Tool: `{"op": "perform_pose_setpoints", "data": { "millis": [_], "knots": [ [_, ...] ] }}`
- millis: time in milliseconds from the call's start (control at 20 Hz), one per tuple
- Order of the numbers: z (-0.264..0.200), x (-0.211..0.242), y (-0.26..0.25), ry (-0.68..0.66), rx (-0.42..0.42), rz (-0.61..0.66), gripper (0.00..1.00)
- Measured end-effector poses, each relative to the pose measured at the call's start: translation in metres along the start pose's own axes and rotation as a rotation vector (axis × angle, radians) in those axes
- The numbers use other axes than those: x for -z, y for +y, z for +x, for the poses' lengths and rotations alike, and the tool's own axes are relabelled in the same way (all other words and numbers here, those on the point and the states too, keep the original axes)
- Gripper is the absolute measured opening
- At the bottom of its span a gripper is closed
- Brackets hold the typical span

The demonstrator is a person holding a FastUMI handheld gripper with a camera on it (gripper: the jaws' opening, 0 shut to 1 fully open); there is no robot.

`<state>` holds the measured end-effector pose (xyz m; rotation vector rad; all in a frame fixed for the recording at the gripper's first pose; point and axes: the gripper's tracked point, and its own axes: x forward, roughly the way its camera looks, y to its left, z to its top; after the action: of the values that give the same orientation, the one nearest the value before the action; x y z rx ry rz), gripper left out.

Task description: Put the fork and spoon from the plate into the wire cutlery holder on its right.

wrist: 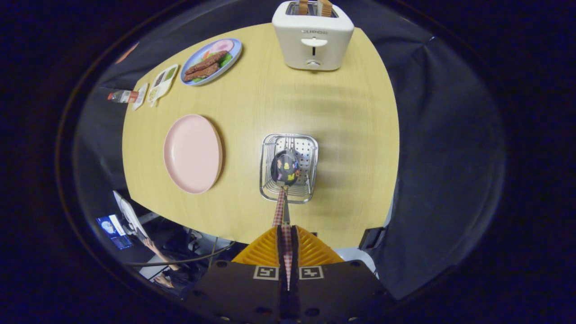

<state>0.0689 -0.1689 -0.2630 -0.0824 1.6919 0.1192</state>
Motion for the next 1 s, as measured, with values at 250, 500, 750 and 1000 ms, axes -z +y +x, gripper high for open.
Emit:
{"op": "perform_pose_setpoints", "data": {
  "millis": [250, 500, 750, 1000],
  "knots": [
    [0.004, 0.001, 0.007, 0.055, -0.002, -0.006, 0.04],
    [0.003, -0.008, 0.006, 0.045, 0.028, 0.009, 0.08],
    [-0.003, -0.018, 0.001, -0.018, 0.058, 0.030, 0.11],
    [-0.018, -0.025, 0.018, -0.087, 0.036, 0.035, 0.17]
  ]
}}
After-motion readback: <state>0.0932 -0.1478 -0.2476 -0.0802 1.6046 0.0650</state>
